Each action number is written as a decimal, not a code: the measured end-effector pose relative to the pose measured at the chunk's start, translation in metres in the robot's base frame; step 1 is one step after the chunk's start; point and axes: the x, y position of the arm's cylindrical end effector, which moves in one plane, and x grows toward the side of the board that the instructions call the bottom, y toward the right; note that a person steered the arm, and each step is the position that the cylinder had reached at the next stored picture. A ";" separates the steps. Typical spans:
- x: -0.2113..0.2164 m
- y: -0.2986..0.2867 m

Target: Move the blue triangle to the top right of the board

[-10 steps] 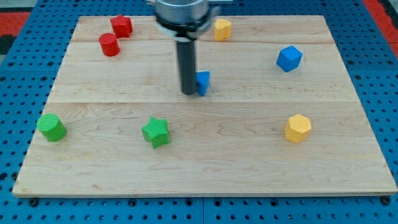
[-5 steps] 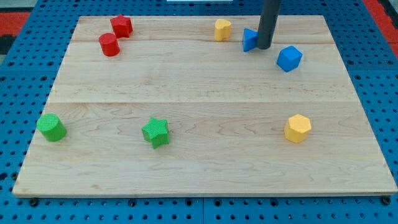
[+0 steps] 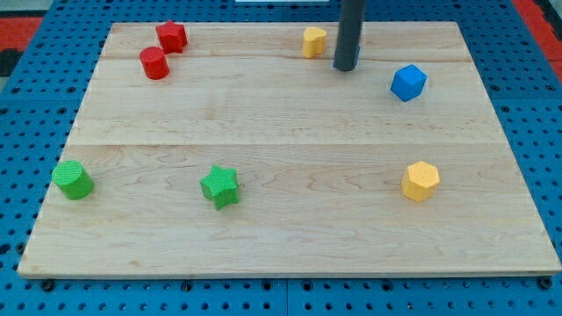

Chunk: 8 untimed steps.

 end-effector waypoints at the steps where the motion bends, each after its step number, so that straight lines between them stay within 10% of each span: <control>1: 0.000 0.033; 3: -0.017 -0.044; 5: -0.040 0.088; 8: -0.036 -0.051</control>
